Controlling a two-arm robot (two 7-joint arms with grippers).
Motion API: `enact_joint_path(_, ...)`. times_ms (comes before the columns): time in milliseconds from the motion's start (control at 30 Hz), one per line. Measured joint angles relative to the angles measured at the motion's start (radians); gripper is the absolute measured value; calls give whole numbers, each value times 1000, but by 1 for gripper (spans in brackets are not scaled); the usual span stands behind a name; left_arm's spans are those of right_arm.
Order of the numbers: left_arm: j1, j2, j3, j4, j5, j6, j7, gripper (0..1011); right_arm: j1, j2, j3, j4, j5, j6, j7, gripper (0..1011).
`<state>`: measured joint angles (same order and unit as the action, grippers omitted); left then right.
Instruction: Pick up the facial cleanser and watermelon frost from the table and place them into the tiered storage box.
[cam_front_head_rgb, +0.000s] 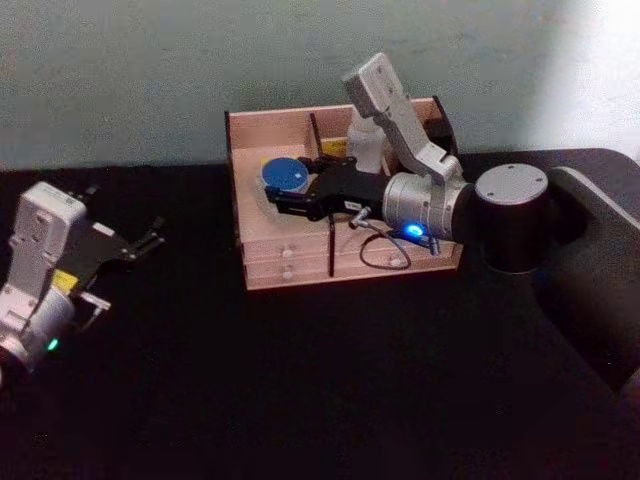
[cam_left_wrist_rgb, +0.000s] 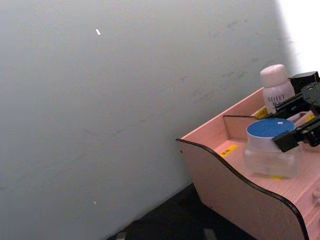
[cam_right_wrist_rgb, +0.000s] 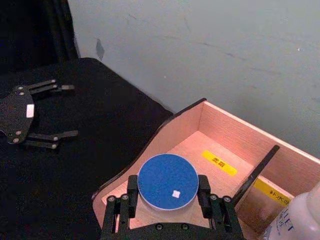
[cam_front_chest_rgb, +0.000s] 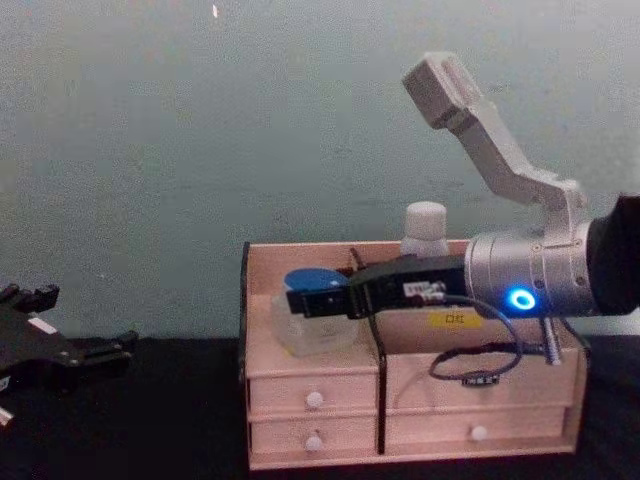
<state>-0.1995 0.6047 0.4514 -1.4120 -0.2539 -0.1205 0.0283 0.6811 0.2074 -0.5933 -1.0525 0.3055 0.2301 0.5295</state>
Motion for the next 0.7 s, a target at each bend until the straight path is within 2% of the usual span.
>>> enact_joint_path(267, 0, 0, 0, 0, 0, 0, 0, 1001, 0, 1, 0, -1, 0, 1, 0, 715)
enact_joint_path(367, 0, 0, 0, 0, 0, 0, 0, 1001, 0, 1, 0, -2, 0, 1, 0, 750)
enact_joint_path(500, 0, 0, 0, 0, 0, 0, 0, 1001, 0, 1, 0, -2, 0, 1, 0, 878)
enact_joint_path(533, 0, 0, 0, 0, 0, 0, 0, 1001, 0, 1, 0, -2, 0, 1, 0, 878)
enact_joint_path(667, 0, 0, 0, 0, 0, 0, 0, 1001, -1, 1, 0, -3, 0, 1, 0, 1000)
enact_joint_path(700, 0, 0, 0, 0, 0, 0, 0, 1001, -1, 1, 0, -3, 0, 1, 0, 1002)
